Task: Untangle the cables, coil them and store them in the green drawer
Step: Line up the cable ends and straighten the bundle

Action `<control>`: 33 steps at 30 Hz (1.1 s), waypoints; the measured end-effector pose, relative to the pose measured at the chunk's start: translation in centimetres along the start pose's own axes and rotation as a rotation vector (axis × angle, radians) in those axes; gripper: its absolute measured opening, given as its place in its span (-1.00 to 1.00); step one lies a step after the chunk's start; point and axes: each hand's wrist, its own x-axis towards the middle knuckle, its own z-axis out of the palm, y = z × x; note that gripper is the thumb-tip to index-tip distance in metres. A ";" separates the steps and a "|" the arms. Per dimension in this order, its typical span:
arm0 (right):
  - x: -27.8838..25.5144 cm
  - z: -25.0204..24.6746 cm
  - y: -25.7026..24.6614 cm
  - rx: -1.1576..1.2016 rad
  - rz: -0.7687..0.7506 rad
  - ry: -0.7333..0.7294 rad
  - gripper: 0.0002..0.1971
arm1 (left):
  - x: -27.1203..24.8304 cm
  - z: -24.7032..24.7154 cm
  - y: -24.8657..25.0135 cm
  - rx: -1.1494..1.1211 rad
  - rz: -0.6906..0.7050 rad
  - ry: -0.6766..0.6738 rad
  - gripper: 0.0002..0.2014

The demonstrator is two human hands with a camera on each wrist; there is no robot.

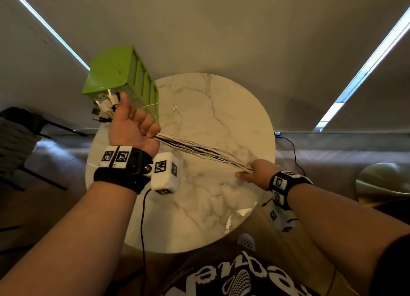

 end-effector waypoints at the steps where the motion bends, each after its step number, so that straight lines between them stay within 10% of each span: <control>1: 0.3 -0.4 -0.1 -0.024 0.030 0.026 -0.38 | 0.2 -0.5 0.5 -0.022 0.004 0.007 -0.48; 11: 2.2 -1.9 -4.8 -0.447 -0.009 -0.164 -0.42 | 0.6 -5.3 3.0 -0.106 -0.002 0.060 -0.45; 16: 1.4 -2.3 -14.7 0.035 -0.395 -0.122 0.12 | 0.8 -6.3 2.2 -0.044 -0.047 0.024 -0.43; 19: 1.1 -1.6 -22.4 0.153 -0.562 -0.054 -0.11 | 1.3 -6.9 1.6 -0.033 -0.113 -0.034 -0.46; 23: 1.3 1.5 -26.5 0.134 -0.433 -0.285 -0.85 | 2.6 -8.1 2.5 -0.018 -0.129 -0.059 -0.49; 29: 3.9 5.2 -21.6 -0.060 -0.122 -0.473 -0.59 | 5.7 -12.0 5.8 -0.046 -0.087 0.034 -0.46; 33: 7.0 5.2 -18.4 -0.316 0.095 -0.103 -0.72 | 7.8 -15.2 7.3 -0.124 -0.132 0.054 -0.45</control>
